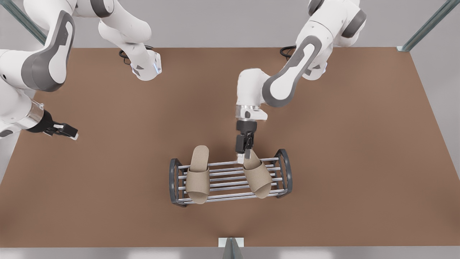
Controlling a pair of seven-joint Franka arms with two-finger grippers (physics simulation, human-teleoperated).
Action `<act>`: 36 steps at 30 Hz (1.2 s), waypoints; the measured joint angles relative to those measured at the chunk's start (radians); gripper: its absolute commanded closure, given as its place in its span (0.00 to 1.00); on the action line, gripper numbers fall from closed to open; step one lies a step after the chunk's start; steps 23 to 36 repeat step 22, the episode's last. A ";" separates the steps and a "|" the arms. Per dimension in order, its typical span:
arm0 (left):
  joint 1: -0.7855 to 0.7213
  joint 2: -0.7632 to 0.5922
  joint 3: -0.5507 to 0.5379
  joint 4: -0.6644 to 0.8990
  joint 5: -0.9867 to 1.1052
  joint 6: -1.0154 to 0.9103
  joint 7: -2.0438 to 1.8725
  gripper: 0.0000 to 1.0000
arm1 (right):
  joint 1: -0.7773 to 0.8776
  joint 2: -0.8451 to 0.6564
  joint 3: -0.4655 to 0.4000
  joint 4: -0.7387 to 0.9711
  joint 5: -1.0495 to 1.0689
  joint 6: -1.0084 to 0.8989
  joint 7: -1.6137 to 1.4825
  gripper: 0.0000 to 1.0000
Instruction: Place the right shoe on the shoe rack with the right arm, and place the left shoe on the shoe rack with the left arm
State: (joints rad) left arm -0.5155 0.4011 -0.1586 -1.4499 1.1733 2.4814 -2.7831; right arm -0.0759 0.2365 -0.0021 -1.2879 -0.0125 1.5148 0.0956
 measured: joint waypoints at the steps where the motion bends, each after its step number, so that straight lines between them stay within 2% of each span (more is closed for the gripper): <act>1: 0.018 -0.036 0.064 0.151 -0.231 -0.137 0.081 0.00 | 0.000 -0.002 0.000 0.000 0.000 -0.003 -0.002 0.00; 2: 0.039 -0.060 0.162 0.264 -0.423 -0.289 0.182 0.00 | 0.001 -0.003 0.001 0.000 0.001 -0.007 -0.004 0.00; 4: 0.067 -0.096 0.349 0.358 -0.709 -0.551 0.406 0.00 | 0.004 0.000 0.002 0.002 0.001 -0.013 -0.007 0.00; 6: 0.098 -0.107 0.437 0.374 -0.887 -0.743 0.640 0.00 | 0.008 0.007 0.002 0.004 0.001 -0.017 -0.009 0.00; 7: 0.135 -0.139 0.413 0.349 -0.943 -0.817 0.753 0.00 | 0.009 0.009 0.003 0.005 0.001 -0.018 -0.011 0.00; 9: 0.232 -0.238 0.290 0.232 -0.998 -0.928 0.972 0.00 | 0.011 0.012 0.005 0.005 0.001 -0.020 -0.013 0.00; 11: 0.278 -0.316 0.209 0.017 -1.003 -0.960 1.191 0.00 | 0.011 0.015 0.006 0.006 0.001 -0.022 -0.015 0.00; 13: 0.297 -0.337 0.171 -0.080 -1.005 -0.966 1.403 0.00 | 0.011 0.022 0.007 0.007 0.001 -0.022 -0.017 0.00; 22: 0.310 -0.415 0.156 -0.121 -1.019 -0.976 2.085 0.00 | 0.011 0.038 0.008 0.009 0.001 -0.018 -0.023 0.00; 36: 0.310 -0.415 0.156 -0.121 -1.019 -0.976 2.085 0.00 | 0.011 0.038 0.008 0.009 0.001 -0.018 -0.023 0.00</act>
